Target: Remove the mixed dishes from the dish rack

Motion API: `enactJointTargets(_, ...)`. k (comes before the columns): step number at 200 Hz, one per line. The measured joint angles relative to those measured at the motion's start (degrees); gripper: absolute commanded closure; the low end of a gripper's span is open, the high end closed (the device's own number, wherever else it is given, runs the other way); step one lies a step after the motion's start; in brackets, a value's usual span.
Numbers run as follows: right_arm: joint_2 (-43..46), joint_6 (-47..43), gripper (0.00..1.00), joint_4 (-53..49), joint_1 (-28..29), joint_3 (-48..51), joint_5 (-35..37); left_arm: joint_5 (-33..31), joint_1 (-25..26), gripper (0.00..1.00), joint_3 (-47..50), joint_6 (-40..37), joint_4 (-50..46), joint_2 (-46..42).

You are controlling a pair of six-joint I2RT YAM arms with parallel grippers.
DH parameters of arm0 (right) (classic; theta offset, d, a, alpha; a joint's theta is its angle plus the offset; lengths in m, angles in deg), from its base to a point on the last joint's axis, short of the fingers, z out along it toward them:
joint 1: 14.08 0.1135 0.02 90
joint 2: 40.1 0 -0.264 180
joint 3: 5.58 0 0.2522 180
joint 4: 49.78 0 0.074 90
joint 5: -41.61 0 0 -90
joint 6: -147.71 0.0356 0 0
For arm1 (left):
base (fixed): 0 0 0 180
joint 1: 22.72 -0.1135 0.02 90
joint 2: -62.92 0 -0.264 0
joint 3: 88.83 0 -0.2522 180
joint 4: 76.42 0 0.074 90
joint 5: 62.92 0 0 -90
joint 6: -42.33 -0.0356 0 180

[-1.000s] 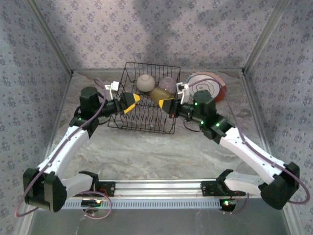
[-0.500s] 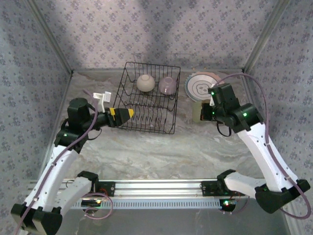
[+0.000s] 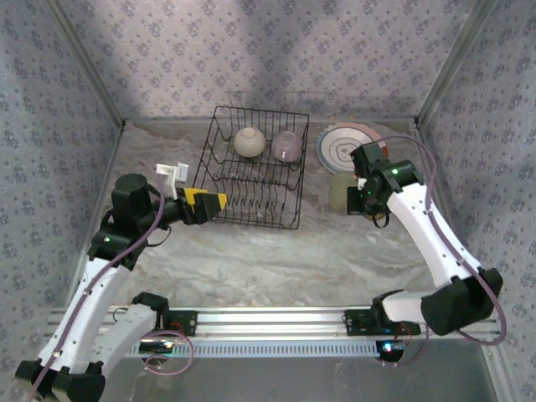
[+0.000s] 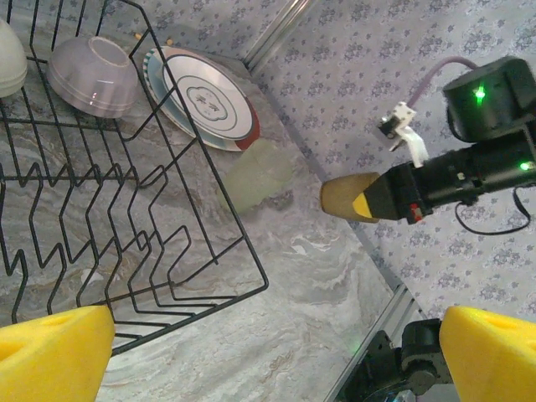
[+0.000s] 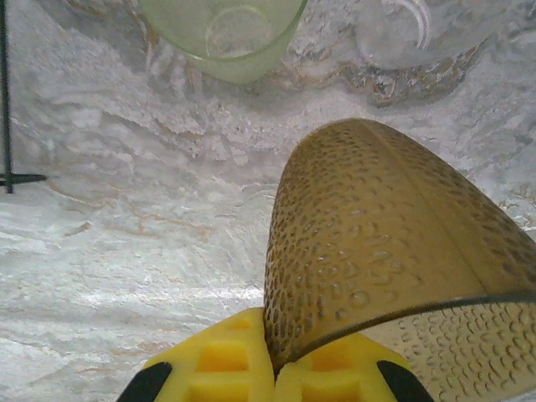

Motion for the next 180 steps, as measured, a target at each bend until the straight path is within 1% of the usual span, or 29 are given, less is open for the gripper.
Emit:
enactJointTargets(62, -6.73, -1.22, 1.0, 3.21, -1.77, 3.02, -0.44, 0.22, 0.0, 0.01, 0.44, 0.0, 0.07, -0.7)
enactJointTargets(115, -10.93, -2.8, 1.0, 5.75, -3.13, 3.17, -1.6, 0.39, 0.0, 0.01, 0.66, 0.0, 0.09, -0.7)
enactJointTargets(180, -15.91, -5.38, 1.0, 6.56, -5.07, 3.15, -1.84, 0.42, -0.02, 0.01, 0.74, 0.0, 0.07, -0.57)
